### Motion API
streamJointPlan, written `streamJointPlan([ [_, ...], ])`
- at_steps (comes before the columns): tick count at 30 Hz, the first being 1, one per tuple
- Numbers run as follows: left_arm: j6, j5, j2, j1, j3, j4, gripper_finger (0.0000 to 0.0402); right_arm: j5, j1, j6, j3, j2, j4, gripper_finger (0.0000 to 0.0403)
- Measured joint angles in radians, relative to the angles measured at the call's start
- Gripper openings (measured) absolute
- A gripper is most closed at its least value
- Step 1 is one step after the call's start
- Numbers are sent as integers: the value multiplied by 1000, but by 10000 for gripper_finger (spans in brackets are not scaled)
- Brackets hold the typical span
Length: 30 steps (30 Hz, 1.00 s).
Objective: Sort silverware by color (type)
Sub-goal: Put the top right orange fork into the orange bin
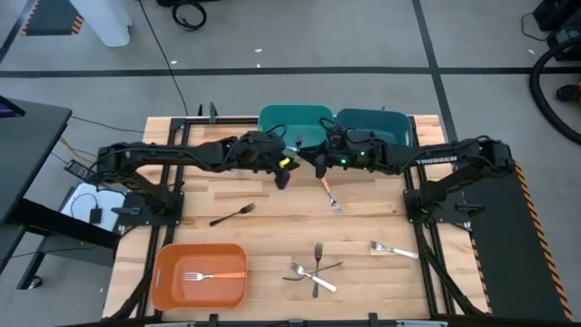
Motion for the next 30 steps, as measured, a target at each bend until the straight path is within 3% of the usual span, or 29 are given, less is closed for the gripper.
streamJointPlan([
  [3, 37, 25, -78, -9, 0, -146, 50, -32, 0, 0, 0, -26, 1, 116],
  [9, 114, 297, -287, -94, 0, -538, 50, -38, 0, -61, 1, -75, -3, 116],
  [13, 30, 343, -387, -226, 0, -827, 50, 7, -13, -105, 1, -77, -12, 116],
  [17, -75, 351, -405, -437, -12, -1075, 50, 17, -35, -113, 1, -75, -18, 116],
  [19, -143, 383, -406, -556, -38, -1088, 50, 17, -47, -113, 1, -75, -22, 116],
  [24, -404, 386, -384, -785, -101, -874, 50, 17, -63, -114, 0, -74, -35, 117],
  [30, -565, 290, -314, -889, -143, -814, 53, 0, -68, -142, 0, -74, -63, 117],
])
